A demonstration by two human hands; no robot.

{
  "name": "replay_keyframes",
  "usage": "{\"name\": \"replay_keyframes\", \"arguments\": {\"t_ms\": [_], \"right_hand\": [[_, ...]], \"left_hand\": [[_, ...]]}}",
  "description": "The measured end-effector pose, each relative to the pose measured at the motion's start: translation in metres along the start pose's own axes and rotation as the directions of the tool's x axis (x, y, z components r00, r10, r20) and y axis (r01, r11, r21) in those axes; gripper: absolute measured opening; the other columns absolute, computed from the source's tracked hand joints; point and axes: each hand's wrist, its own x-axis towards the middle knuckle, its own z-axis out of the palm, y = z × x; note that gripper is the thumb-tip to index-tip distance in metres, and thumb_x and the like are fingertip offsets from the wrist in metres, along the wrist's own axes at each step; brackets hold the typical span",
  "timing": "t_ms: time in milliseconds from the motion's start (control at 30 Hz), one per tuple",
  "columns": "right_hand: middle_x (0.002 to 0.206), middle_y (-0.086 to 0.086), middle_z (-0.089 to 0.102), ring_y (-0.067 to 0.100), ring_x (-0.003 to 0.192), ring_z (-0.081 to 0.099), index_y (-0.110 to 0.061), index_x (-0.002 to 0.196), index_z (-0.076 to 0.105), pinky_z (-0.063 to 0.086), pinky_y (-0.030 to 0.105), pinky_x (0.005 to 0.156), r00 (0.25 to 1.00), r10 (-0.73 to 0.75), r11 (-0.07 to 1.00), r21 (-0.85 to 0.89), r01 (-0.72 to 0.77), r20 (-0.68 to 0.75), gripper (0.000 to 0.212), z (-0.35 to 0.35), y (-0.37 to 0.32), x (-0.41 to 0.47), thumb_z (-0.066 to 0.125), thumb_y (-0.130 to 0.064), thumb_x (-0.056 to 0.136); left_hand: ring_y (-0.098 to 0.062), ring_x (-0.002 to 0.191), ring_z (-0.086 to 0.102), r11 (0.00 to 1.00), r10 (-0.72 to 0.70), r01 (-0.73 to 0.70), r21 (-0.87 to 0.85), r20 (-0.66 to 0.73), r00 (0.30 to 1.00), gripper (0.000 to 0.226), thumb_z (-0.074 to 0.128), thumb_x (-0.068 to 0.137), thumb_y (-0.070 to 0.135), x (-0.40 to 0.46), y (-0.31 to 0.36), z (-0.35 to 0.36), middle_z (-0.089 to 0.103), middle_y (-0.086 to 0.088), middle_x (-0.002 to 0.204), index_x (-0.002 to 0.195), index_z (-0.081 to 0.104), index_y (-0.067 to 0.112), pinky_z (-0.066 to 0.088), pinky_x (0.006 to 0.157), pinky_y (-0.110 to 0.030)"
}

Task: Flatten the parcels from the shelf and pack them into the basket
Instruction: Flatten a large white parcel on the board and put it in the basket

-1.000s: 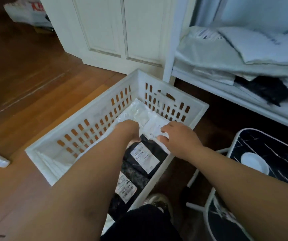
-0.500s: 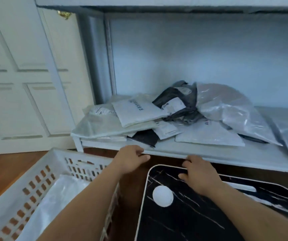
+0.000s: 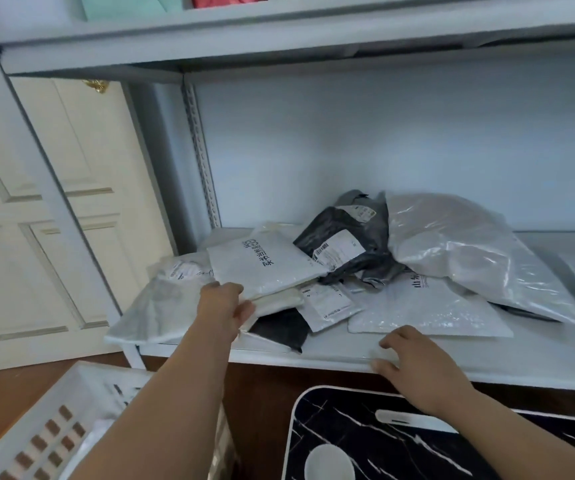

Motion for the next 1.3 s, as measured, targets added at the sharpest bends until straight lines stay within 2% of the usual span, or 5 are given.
{"name": "replay_keyframes", "arguments": {"t_ms": [200, 500, 900, 1067, 1300], "right_hand": [[0.134, -0.005, 0.044, 0.011, 0.114, 0.051, -0.021, 0.133, 0.051, 0.038, 0.019, 0.094, 0.997, 0.077, 0.997, 0.016, -0.078, 0.026, 0.044, 0.010, 0.018, 0.000, 0.045, -0.046, 0.099], [0.117, -0.006, 0.051, 0.008, 0.100, 0.051, -0.022, 0.126, 0.056, 0.037, 0.018, 0.084, 0.997, 0.073, 0.988, 0.140, -0.071, -0.013, 0.038, 0.001, 0.018, -0.023, 0.047, -0.045, 0.098], [0.130, 0.001, 0.055, 0.023, 0.120, 0.053, -0.019, 0.135, 0.047, 0.041, 0.042, 0.104, 0.923, 0.374, 0.380, 0.893, -0.242, 0.091, 0.093, -0.044, 0.030, -0.110, 0.051, -0.080, 0.066], [0.110, 0.010, 0.072, 0.029, 0.099, 0.070, -0.012, 0.119, 0.063, 0.052, 0.047, 0.092, 0.943, 0.229, 0.062, 0.963, -0.262, 0.242, 0.049, -0.046, 0.065, -0.148, 0.068, -0.044, 0.082], [0.111, 0.009, 0.068, 0.028, 0.090, 0.070, -0.016, 0.134, 0.043, 0.058, 0.040, 0.073, 0.829, 0.547, 0.241, 0.926, -0.290, 0.117, 0.064, -0.001, 0.109, -0.179, 0.078, -0.013, 0.080]], "left_hand": [[-0.022, 0.077, 0.055, 0.997, -0.063, 0.063, -0.049, 0.009, 0.998, 0.011, 0.059, 0.091, 0.001, 0.017, -0.001, 0.008, 0.049, -0.010, 0.083, 0.100, 0.052, 0.002, 0.053, 0.071, -0.029], [-0.018, 0.080, 0.062, 0.878, 0.435, -0.457, -0.140, -0.162, 0.886, 0.016, 0.067, 0.084, -0.002, -0.036, 0.039, -0.008, 0.066, -0.007, 0.090, 0.079, 0.063, 0.013, 0.054, 0.078, -0.026], [-0.023, 0.091, 0.070, 0.970, 0.237, -0.201, -0.138, 0.724, 0.647, 0.071, 0.090, 0.049, 0.009, -0.156, 0.073, -0.040, 0.068, -0.014, 0.112, 0.116, 0.067, 0.006, 0.059, 0.071, -0.032], [-0.018, 0.062, 0.063, 0.971, 0.218, -0.238, -0.032, 0.540, 0.813, 0.020, 0.055, 0.089, -0.003, -0.180, 0.018, -0.018, 0.065, -0.007, 0.081, 0.090, 0.063, 0.016, 0.056, 0.053, -0.025], [-0.021, 0.075, 0.056, 0.750, 0.111, -0.298, 0.591, 0.331, 0.937, 0.028, 0.054, 0.092, 0.001, -0.158, -0.105, -0.017, 0.063, -0.008, 0.091, 0.119, 0.061, 0.005, 0.046, 0.066, -0.027]]}}
